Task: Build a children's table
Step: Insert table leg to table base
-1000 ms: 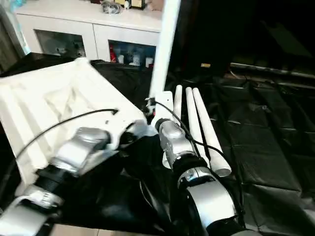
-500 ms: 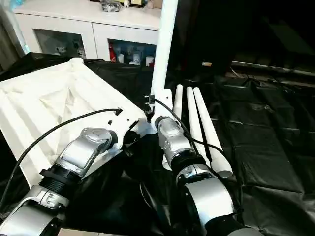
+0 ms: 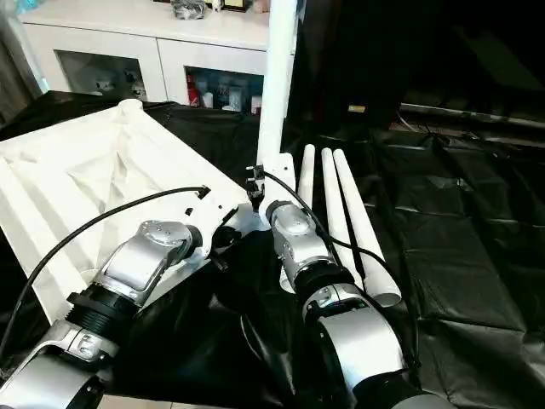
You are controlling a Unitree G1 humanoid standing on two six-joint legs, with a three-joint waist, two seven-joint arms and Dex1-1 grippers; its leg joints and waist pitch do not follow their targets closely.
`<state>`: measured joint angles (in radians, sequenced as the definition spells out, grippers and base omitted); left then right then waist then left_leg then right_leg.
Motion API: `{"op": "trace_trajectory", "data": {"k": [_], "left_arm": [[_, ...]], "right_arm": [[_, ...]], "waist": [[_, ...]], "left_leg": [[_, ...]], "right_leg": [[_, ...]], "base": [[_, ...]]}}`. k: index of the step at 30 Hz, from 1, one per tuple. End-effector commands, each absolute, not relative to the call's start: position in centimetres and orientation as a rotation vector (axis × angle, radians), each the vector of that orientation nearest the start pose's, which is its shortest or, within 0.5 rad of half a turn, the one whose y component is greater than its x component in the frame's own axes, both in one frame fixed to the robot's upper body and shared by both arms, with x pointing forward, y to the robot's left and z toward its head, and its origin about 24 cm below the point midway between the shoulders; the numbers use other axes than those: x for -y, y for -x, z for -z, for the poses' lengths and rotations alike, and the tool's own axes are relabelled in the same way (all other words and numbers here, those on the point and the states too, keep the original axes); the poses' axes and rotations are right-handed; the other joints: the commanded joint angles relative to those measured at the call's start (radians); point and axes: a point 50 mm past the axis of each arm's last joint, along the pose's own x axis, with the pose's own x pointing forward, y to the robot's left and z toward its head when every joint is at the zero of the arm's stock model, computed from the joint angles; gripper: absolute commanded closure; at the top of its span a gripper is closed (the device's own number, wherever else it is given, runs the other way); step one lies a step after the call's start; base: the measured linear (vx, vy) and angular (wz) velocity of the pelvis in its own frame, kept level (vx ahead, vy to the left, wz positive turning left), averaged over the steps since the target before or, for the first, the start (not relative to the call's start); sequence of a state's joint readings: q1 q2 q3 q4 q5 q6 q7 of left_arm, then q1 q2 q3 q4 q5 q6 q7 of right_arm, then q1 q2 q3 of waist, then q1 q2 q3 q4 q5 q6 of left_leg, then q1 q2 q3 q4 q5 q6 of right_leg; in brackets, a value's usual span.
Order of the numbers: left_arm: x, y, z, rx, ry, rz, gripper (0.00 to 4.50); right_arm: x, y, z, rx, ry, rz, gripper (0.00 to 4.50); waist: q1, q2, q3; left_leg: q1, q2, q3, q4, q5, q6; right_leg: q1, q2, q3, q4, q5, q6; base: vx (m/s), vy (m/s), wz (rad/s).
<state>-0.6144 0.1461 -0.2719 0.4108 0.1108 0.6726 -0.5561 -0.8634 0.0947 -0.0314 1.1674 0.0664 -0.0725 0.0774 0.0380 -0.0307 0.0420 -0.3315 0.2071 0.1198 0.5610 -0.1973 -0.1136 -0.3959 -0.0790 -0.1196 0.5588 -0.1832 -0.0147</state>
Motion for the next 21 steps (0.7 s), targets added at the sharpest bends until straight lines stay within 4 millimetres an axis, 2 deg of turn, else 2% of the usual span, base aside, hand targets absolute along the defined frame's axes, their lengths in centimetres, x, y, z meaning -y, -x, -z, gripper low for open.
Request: {"op": "trace_trajectory", "data": {"k": [1, 2, 3, 4, 7, 8, 10, 12, 14, 15, 16, 17, 19, 21], "left_arm": [[-8.6, -33.7, -5.9, -0.565, -0.372, 0.677, 4.5], [-8.5, -33.7, -5.9, -0.565, -0.371, 0.68, 4.5], [-8.5, -33.7, -5.9, -0.565, -0.37, 0.681, 4.5], [-8.5, -33.7, -5.9, -0.564, -0.37, 0.683, 4.5], [-8.5, -33.7, -6.0, -0.557, -0.367, 0.69, 4.5], [-8.5, -33.7, -6.0, -0.556, -0.366, 0.691, 4.5], [-8.3, -33.7, -6.2, -0.522, -0.363, 0.729, 4.5], [-8.4, -33.6, -6.5, -0.499, -0.362, 0.757, 4.5], [-8.5, -33.4, -6.6, -0.486, -0.367, 0.781, 4.5], [-8.7, -33.3, -6.6, -0.473, -0.377, 0.803, 4.5], [-8.7, -33.3, -6.6, -0.472, -0.379, 0.805, 4.5], [-8.9, -33.2, -6.6, -0.469, -0.383, 0.817, 4.5], [-9.1, -33.1, -6.6, -0.464, -0.388, 0.836, 4.5], [-9.4, -32.9, -6.5, -0.459, -0.401, 0.856, 4.5]], "right_arm": [[4.0, -34.1, -0.2, -0.489, -0.039, -0.385, 1.69], [3.9, -34.2, -0.3, -0.486, -0.041, -0.388, 1.69], [3.9, -34.2, -0.3, -0.484, -0.042, -0.389, 1.47], [3.9, -34.3, -0.4, -0.481, -0.044, -0.394, 1.47], [3.9, -34.4, -0.7, -0.468, -0.055, -0.411, 1.09], [3.9, -34.4, -0.7, -0.467, -0.056, -0.413, 1.09], [3.9, -34.9, -1.5, -0.425, -0.06, -0.45, 0.99], [4.4, -35.5, -2.5, -0.379, -0.07, -0.471, 0.77], [4.9, -36.0, -3.2, -0.345, -0.061, -0.484, 0.61], [5.5, -36.4, -3.8, -0.32, -0.044, -0.502, 0.44], [5.6, -36.5, -3.9, -0.317, -0.043, -0.506, 0.44], [6.0, -36.7, -4.3, -0.302, -0.029, -0.526, 0.44], [6.5, -36.9, -4.8, -0.284, -0.003, -0.561, 0.21], [6.9, -37.1, -5.3, -0.264, 0.026, -0.602, 0.04]], "waist": [[-0.001, 0.014, -0.031], [-0.002, 0.014, -0.028], [-0.002, 0.014, -0.029], [-0.003, 0.012, -0.027], [-0.006, 0.013, -0.027], [-0.006, 0.013, -0.026], [-0.007, 0.013, -0.027], [-0.005, 0.015, -0.031], [-0.002, 0.016, -0.03], [0.002, 0.017, -0.03], [0.004, 0.017, -0.032], [0.007, 0.018, -0.034], [0.014, 0.018, -0.037], [0.021, 0.011, -0.041]], "left_leg": [[-0.002, 0.009, 0.002, -0.083, -0.514, 0.004], [-0.003, 0.009, 0.002, -0.085, -0.521, 0.006], [-0.001, 0.009, 0.003, -0.083, -0.523, 0.006], [0.003, 0.008, 0.005, -0.082, -0.527, 0.008], [0.003, 0.007, 0.003, -0.081, -0.533, 0.009], [0.002, 0.007, 0.003, -0.081, -0.534, 0.01], [0.0, 0.007, 0.002, -0.082, -0.528, 0.015], [-0.004, 0.011, 0.002, -0.084, -0.507, 0.016], [-0.008, 0.014, 0.005, -0.086, -0.478, 0.019], [-0.007, 0.018, 0.01, -0.085, -0.441, 0.019], [-0.01, 0.019, 0.011, -0.086, -0.423, 0.019], [-0.015, 0.021, 0.016, -0.086, -0.375, 0.021], [-0.016, 0.024, 0.024, -0.082, -0.305, 0.026], [-0.023, 0.021, 0.035, -0.075, -0.226, 0.04]], "right_leg": [[0.021, -0.074, 0.034, -0.105, -0.613, -0.036], [0.02, -0.07, 0.032, -0.106, -0.613, -0.036], [0.019, -0.071, 0.032, -0.107, -0.616, -0.035], [0.014, -0.071, 0.032, -0.11, -0.626, -0.035], [0.016, -0.072, 0.027, -0.114, -0.642, -0.027], [0.015, -0.072, 0.026, -0.116, -0.646, -0.025], [0.02, -0.073, 0.023, -0.117, -0.65, -0.021], [0.026, -0.076, 0.026, -0.112, -0.616, -0.034], [0.027, -0.076, 0.033, -0.105, -0.57, -0.059], [0.026, -0.077, 0.041, -0.097, -0.512, -0.097], [0.03, -0.077, 0.043, -0.092, -0.486, -0.108], [0.034, -0.077, 0.049, -0.082, -0.429, -0.132], [0.035, -0.076, 0.055, -0.075, -0.368, -0.159], [0.04, -0.072, 0.059, -0.061, -0.312, -0.181]], "base": [[0.0, 0.0, 0.0], [0.0, 0.0, 0.0], [0.0, 0.0, 0.0], [0.0, 0.0, 0.0], [0.0, 0.0, 0.0], [0.0, 0.0, 0.0], [0.0, 0.0, 0.0], [0.0, 0.0, 0.0], [0.0, 0.0, 0.0], [0.0, 0.0, 0.0], [0.0, 0.0, 0.0], [0.0, 0.0, 0.0], [0.0, 0.0, 0.0], [0.0, 0.0, 0.0]]}}
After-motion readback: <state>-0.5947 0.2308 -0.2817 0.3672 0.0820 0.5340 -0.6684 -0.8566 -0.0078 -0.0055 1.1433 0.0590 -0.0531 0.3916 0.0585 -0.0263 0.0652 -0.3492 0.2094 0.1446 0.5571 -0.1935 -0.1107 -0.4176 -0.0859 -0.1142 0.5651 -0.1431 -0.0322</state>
